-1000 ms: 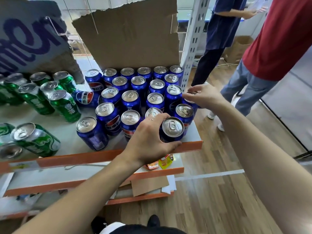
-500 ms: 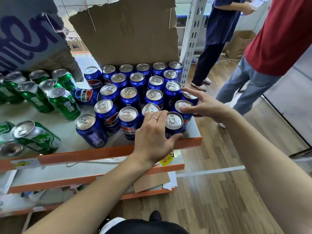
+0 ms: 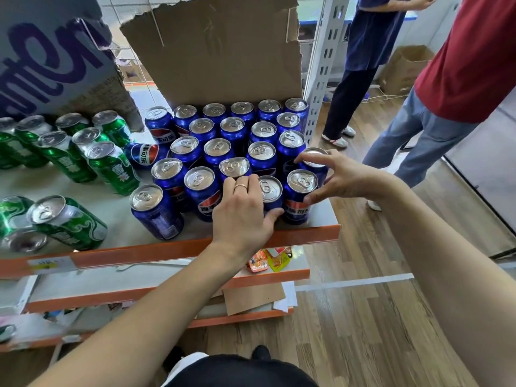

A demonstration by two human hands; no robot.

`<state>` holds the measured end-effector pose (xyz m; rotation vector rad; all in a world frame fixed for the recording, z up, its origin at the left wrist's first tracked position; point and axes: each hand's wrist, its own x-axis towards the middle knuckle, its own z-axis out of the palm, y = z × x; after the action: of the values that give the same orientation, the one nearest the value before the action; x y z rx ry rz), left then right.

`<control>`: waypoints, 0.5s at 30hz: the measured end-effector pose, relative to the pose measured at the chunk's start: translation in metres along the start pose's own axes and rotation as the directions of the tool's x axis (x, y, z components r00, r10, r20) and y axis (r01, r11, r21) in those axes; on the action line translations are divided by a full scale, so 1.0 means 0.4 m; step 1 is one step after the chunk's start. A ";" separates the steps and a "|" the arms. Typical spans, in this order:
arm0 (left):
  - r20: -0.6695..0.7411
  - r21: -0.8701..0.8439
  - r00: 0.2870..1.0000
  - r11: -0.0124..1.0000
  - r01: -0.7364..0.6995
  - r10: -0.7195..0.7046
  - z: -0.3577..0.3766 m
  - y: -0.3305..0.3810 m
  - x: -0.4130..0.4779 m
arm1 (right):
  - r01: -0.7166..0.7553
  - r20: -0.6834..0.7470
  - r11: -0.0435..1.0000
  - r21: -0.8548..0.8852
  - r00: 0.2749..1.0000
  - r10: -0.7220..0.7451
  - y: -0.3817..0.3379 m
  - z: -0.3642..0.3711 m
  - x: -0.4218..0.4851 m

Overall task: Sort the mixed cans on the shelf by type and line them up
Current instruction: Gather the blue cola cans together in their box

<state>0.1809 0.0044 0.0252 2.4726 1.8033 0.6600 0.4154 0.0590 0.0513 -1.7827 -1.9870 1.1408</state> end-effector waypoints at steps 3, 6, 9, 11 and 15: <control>0.017 0.067 0.999 0.997 -0.041 0.040 0.000 -0.015 0.006 | 0.021 0.019 1.000 0.004 1.000 -0.021 0.005 0.005 0.004; 0.016 0.140 0.995 0.985 -0.101 0.099 -0.005 -0.039 0.016 | 0.031 0.003 0.999 0.022 0.999 -0.032 0.004 0.017 -0.006; 0.134 0.204 0.986 0.970 -0.130 0.104 -0.015 -0.051 0.032 | 0.045 -0.052 0.993 0.109 0.998 -0.039 0.018 0.034 -0.027; 0.234 0.245 0.969 0.959 -0.144 0.086 -0.018 -0.056 0.043 | 0.046 -0.067 0.992 0.119 0.997 -0.038 0.023 0.049 -0.039; 0.275 0.255 0.957 0.953 -0.165 0.092 -0.024 -0.065 0.061 | 0.082 -0.151 0.996 0.023 0.985 -0.078 0.024 0.072 -0.035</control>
<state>0.1603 0.0331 0.0355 2.7121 1.7473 0.0758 0.4073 0.0347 0.0299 -1.7046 -1.9260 0.9755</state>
